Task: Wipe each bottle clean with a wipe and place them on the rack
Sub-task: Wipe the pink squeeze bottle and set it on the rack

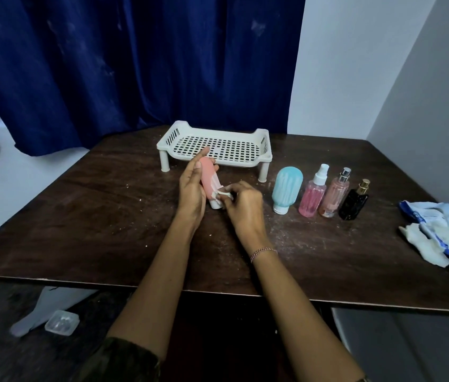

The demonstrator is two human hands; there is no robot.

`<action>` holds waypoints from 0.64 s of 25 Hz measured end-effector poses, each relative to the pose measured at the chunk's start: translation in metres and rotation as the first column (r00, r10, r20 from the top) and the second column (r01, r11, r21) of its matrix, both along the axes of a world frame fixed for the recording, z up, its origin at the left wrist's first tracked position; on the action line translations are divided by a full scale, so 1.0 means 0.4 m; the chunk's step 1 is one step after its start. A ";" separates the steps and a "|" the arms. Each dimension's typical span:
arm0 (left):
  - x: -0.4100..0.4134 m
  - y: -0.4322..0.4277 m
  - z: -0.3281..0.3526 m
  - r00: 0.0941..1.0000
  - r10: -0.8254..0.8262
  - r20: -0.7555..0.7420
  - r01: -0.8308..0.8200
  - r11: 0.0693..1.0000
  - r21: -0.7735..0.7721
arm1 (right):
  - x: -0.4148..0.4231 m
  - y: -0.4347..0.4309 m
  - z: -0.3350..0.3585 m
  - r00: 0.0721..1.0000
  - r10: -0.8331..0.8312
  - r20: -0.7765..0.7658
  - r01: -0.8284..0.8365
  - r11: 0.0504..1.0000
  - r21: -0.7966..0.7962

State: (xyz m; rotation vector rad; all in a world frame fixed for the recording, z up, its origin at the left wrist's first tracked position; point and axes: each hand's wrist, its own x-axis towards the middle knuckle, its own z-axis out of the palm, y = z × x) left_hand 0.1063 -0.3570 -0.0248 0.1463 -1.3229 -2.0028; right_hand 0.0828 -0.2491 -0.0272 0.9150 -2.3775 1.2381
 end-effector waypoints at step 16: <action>-0.003 0.011 0.004 1.000 -0.026 0.013 0.026 1.000 -0.017 | 0.006 -0.007 -0.004 0.993 -0.004 -0.118 -0.002 0.999 -0.053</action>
